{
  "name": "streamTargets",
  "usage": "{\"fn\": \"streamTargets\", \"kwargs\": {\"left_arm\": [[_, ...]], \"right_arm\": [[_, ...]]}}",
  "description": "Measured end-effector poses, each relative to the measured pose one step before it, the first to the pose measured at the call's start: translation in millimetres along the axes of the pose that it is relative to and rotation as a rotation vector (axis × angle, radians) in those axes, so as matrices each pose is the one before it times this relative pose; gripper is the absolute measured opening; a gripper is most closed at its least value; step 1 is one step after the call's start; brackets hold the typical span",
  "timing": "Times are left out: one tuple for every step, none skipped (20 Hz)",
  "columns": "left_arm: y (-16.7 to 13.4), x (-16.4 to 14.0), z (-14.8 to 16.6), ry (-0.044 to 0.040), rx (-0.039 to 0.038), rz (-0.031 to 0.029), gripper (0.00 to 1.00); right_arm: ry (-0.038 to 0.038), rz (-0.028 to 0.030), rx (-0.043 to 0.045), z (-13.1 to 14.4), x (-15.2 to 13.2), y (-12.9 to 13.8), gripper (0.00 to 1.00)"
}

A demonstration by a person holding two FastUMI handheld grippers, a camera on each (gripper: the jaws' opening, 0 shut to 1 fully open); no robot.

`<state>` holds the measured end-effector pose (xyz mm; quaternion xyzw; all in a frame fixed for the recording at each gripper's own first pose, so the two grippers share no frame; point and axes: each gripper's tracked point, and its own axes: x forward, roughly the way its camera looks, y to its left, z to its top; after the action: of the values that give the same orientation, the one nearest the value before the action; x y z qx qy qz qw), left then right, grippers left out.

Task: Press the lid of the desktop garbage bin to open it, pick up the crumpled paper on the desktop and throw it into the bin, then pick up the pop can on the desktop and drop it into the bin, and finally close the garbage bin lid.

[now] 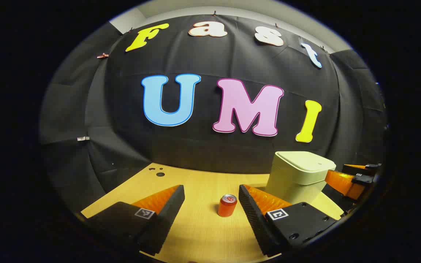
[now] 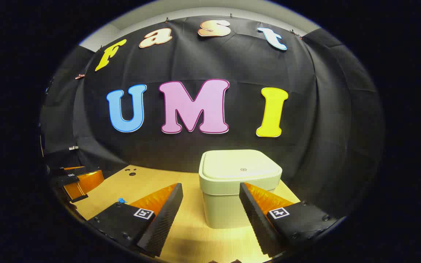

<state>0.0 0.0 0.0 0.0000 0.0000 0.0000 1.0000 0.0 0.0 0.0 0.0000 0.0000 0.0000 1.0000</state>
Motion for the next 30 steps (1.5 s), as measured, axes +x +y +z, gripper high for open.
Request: {"fn": "streamTargets", "kwargs": {"left_arm": [[-0.95,1.09,-0.15,-0.00604,0.02005,-0.00083,0.96],[0.71,0.99,1.51,-0.00627,0.02002,0.00185,0.96],[1.26,0.21,0.26,-0.00436,0.01477,-0.00299,0.95],[0.16,0.67,2.87,-0.00639,0.01188,-0.0068,0.96],[0.75,0.8,0.48,-0.00707,0.01066,-0.00471,0.96],[2.14,0.88,2.94,-0.00684,0.00946,0.00102,0.96],[1.99,0.52,1.17,-0.00304,0.00364,0.0023,0.96],[1.18,0.53,0.6,-0.00099,-0.00283,0.00087,0.96],[1.03,0.17,-0.78,0.00151,-0.00755,0.00192,0.96],[0.59,-0.18,-0.15,0.00427,-0.00883,0.00258,0.96],[-0.58,-0.02,-2.8,0.00697,-0.00634,0.00204,0.96],[-0.65,0.4,-2.23,0.00825,-0.00528,0.00112,0.96],[-0.36,-0.36,-5.06,0.00849,-0.00491,0.0011,0.96],[0.2,0.19,-2.82,0.00839,-0.00563,-0.00001,0.96],[-0.21,-0.92,-2.01,0.00531,-0.00584,-0.00014,0.96],[0.44,-0.36,-0.56,0.00363,-0.00503,0.00023,0.96],[-0.55,0.06,-1.5,0.00252,-0.003,0.00074,0.96],[0.1,0.04,0.38,0.00253,-0.00229,0.0008,0.96],[0.45,-0.13,-2.58,0.00314,-0.00202,-0.00069,0.96],[-0.34,-0.36,-0.15,0.00214,-0.00178,-0.00178,0.96],[-1.14,0.68,-1.3,0.001,0.00019,-0.00107,0.96],[-0.1,0.07,0.19,0.00161,0.00169,-0.00046,0.96],[0.0,-0.22,-1.83,0.00197,0.00201,-0.00138,0.96],[-0.33,-0.08,0.71,0.00116,0.00091,-0.00304,0.96],[-1.18,0.09,-1.27,0.00095,0.00021,-0.00386,0.96],[-0.69,-0.34,0.68,-0.00056,-0.00116,-0.00508,0.96],[0.13,0.32,-0.38,0.00006,-0.00052,-0.00215,0.96],[-0.88,0.03,1.33,0.00026,0.00054,-0.00231,0.96],[-0.8,-0.41,-1.45,0.00006,0.00098,-0.00234,0.96],[0.07,-0.18,-0.02,0.00096,0.00103,-0.00075,0.96]], "right_arm": [[0.00237,0.00133,0.00012,0.91,0.75,-0.99,0.98],[0.00035,0.00298,0.00112,-1.19,-0.13,-0.37,0.98],[-0.00356,0.00106,-0.00031,1.38,0.31,-0.94,0.98],[-0.0064,-0.0006,-0.00344,1.24,0.83,-1.57,0.98],[-0.00689,0.00142,-0.00692,1.92,1.04,-0.57,0.98],[-0.00555,-0.00104,-0.0085,0.66,1.48,-1.2,0.98],[-0.0027,-0.00011,-0.00445,1.21,0.92,-0.28,0.98],[-0.0003,0.0018,0.00132,-0.45,0.91,0.36,0.98],[0.00065,0.00296,0.00301,0.67,0.69,0.87,0.98],[-0.00227,0.00237,-0.00071,1.93,0.51,-0.06,0.98],[-0.00215,0.00189,-0.00569,0.44,-0.22,0.29,0.98],[-0.00149,0.00236,-0.00674,-0.76,-0.11,0.42,0.98],[0.0001,0.0039,-0.00505,-0.3,-0.13,0.39,0.98],[0.00032,0.005,-0.00123,-0.36,-0.23,0.84,0.98],[-0.00425,0.00441,0.00094,0.83,-0.47,0.91,0.98],[-0.00324,-0.0003,-0.00113,0.52,-0.37,-0.13,0.98],[-0.00176,-0.00043,-0.00362,1.04,-0.23,0.01,0.98],[-0.002,-0.00081,-0.00323,-0.01,-0.21,-0.33,0.98],[-0.00158,-0.00194,-0.00276,1.09,0.28,-0.21,0.98],[-0.00022,-0.00142,-0.00175,-1.33,-0.27,0.13,0.98],[0.00042,0.00044,-0.00173,0.59,-0.41,0.32,0.98],[0.00004,-0.00009,-0.00185,-0.28,0.51,0.35,0.98],[-0.00303,-0.00215,-0.0023,1.77,-0.14,-0.66,0.96],[-0.00457,-0.00308,-0.00238,1.36,-1.1,0.4,0.87],[-0.00486,0.00044,-0.00133,1.8,-0.38,-0.28,0.85],[-0.00418,0.0059,-0.00234,0.74,0.99,1.53,0.76],[-0.0061,0.00356,-0.00504,1.14,-0.61,1.54,0.73],[-0.00378,0.00153,-0.00611,1.41,-0.46,0.54,0.74],[-0.00071,0.00416,-0.00367,0.09,0.49,0.98,0.74],[0.00066,0.00383,-0.00187,-0.02,-1.05,3.14,0.74]]}}
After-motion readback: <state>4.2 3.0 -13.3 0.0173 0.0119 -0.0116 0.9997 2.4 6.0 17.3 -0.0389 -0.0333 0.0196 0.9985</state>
